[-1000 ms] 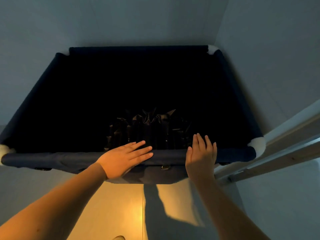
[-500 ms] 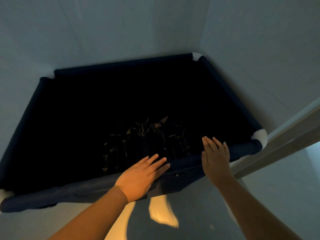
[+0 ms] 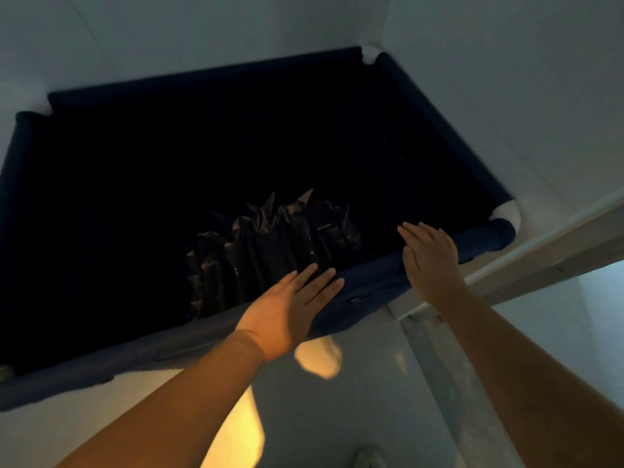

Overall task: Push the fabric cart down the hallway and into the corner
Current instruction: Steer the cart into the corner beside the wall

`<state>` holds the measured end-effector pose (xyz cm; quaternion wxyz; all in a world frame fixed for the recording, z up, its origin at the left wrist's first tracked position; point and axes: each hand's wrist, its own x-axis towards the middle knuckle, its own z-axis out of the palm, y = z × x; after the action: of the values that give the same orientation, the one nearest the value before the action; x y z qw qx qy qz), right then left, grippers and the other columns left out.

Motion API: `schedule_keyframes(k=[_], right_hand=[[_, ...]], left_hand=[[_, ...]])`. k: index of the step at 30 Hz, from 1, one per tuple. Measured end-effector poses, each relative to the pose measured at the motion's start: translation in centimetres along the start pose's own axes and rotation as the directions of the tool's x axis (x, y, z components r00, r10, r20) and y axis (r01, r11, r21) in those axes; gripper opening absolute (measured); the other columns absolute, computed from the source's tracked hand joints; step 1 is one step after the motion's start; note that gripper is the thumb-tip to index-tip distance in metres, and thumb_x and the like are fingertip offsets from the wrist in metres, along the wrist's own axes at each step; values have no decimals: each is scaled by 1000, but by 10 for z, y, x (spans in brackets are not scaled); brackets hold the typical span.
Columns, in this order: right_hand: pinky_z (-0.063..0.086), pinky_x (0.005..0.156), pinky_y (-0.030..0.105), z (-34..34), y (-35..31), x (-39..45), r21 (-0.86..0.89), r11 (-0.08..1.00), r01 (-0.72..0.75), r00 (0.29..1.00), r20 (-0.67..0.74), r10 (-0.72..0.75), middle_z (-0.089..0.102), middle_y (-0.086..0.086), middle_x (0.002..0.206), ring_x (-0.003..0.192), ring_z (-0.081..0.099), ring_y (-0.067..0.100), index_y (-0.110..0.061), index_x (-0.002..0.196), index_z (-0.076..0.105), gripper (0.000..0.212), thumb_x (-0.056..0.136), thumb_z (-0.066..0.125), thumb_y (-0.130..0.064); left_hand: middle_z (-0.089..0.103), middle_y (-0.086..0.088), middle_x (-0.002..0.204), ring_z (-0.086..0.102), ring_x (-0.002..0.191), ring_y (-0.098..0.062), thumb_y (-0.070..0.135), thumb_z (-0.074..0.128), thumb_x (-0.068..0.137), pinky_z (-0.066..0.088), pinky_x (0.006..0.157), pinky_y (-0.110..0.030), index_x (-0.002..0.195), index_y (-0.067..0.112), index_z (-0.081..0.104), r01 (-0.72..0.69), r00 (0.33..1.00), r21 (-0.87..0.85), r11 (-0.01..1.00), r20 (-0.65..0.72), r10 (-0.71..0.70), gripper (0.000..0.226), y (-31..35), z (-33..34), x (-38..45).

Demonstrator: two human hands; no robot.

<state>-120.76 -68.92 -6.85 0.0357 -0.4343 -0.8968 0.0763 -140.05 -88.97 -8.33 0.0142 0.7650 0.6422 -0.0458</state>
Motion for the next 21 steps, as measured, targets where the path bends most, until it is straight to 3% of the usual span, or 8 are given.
schedule_keyframes(k=[2, 7, 10, 13, 19, 21], right_hand=[[16, 114, 42, 0, 1, -1, 35, 999, 16, 999, -30, -15, 47, 4, 142, 136, 32, 24, -12, 134, 44, 51, 92, 21, -28], [18, 113, 46, 0, 5, -4, 70, 994, 83, 996, -41, -80, 52, 3, 138, 133, 36, 24, -14, 130, 50, 53, 91, 20, -34], [15, 114, 46, 1, 11, -2, 88, 988, 129, 992, -4, -129, 50, 1, 139, 134, 34, 23, -18, 128, 52, 47, 93, 25, -34], [12, 114, 45, 0, 14, -4, 95, 985, 144, 989, 21, -146, 50, -2, 139, 134, 32, 22, -21, 125, 54, 36, 97, 33, -30], [13, 114, 39, -9, 15, -5, 132, 981, 146, 984, 84, -157, 53, -5, 134, 130, 37, 18, -23, 120, 57, 32, 97, 37, -30], [13, 114, 37, -9, 18, -6, 146, 976, 161, 981, 85, -174, 54, -5, 134, 129, 38, 17, -23, 121, 57, 32, 97, 37, -30]], left_hand=[[16, -4, 155, 18, 140, -29, 25, 44, 88, 23, 110, -39, 144, 19, -11, 11, 1000, -40, 999, 14, -10, 79, 2, -8, 0], [35, -4, 147, 42, 130, -28, 27, 66, 79, 40, 100, -39, 144, 17, 12, 54, 998, -34, 998, 34, -53, 86, 8, -17, 0], [37, -5, 147, 41, 130, -27, 30, 44, 91, 43, 100, -40, 146, 17, 9, 93, 995, -25, 995, 35, -92, 66, 7, -19, 0], [43, -6, 144, 44, 129, -28, 32, 27, 93, 45, 99, -41, 144, 15, 20, 150, 987, -40, 988, 61, -148, 54, 12, -25, 2], [36, -6, 148, 31, 135, -26, 31, 26, 94, 33, 106, -43, 144, 14, 17, 99, 992, -66, 993, 81, -94, 54, 9, -29, 6], [19, -3, 154, 13, 140, -21, 32, 22, 97, 15, 113, -38, 145, 19, 3, 30, 994, -73, 997, 108, -22, 54, 5, -29, 15]])
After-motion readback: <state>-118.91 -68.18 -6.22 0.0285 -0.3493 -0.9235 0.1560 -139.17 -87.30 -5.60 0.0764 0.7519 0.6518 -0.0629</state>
